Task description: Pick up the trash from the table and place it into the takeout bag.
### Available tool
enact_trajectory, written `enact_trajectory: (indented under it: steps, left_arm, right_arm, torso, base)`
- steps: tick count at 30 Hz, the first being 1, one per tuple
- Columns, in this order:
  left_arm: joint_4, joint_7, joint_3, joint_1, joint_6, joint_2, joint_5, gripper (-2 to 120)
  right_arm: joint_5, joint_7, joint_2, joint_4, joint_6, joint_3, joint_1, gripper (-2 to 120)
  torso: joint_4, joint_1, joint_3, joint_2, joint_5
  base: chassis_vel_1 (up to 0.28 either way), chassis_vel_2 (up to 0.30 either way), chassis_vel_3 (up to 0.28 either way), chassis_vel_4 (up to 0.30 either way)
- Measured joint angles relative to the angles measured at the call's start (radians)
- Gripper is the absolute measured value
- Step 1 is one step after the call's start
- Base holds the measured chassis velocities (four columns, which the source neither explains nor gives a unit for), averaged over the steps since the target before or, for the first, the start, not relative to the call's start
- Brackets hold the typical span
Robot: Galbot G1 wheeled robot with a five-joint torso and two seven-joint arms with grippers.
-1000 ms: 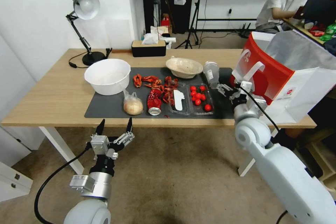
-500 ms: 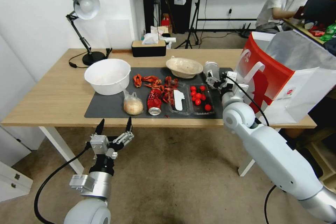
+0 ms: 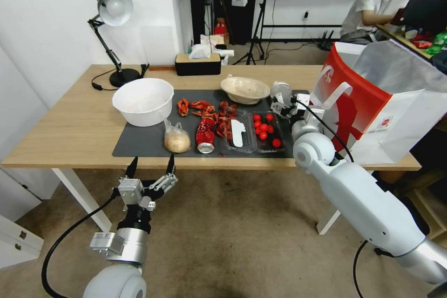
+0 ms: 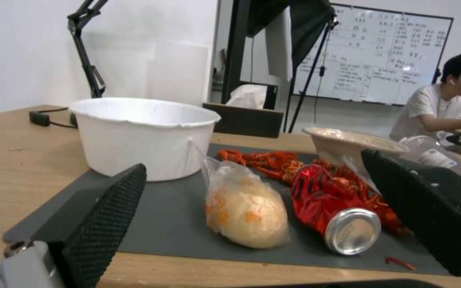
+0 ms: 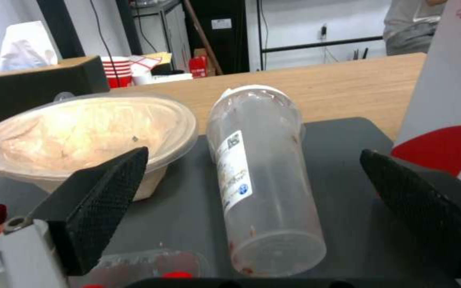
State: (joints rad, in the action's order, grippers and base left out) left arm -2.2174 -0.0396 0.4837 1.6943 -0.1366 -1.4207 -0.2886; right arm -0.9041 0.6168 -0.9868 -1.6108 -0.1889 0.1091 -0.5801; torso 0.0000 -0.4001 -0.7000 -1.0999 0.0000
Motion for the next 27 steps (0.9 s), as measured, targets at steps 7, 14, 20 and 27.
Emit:
enact_trajectory:
  steps: [7,14,20,27]
  left_arm:
    - [-0.004,0.0,0.001,0.0,0.003,0.004,0.0,100]
    - [-0.005,0.0,0.001,0.0,0.004,0.005,0.0,100]
    - [-0.005,0.0,0.003,0.0,0.004,0.005,-0.001,100]
    - [-0.004,0.0,0.002,0.0,0.004,0.001,-0.001,100]
  right_arm:
    - [-0.001,0.001,-0.006,0.018,-0.005,0.015,0.014,100]
    - [-0.023,0.008,-0.013,0.038,-0.016,0.038,0.038,100]
    - [-0.059,0.016,-0.019,0.063,-0.032,0.072,0.07,100]
    - [-0.075,0.019,-0.027,0.081,-0.044,0.097,0.095,100]
  torso:
    - [0.0,0.0,0.0,0.0,0.0001]
    - [0.0,0.0,0.0,0.0,0.0]
    - [0.0,0.0,0.0,0.0,0.0]
    - [0.0001,0.0,0.0,0.0,0.0]
  base:
    - [0.0,0.0,0.0,0.0]
    - [0.0,0.0,0.0,0.0]
    - [0.0,0.0,0.0,0.0]
    - [0.0,0.0,0.0,0.0]
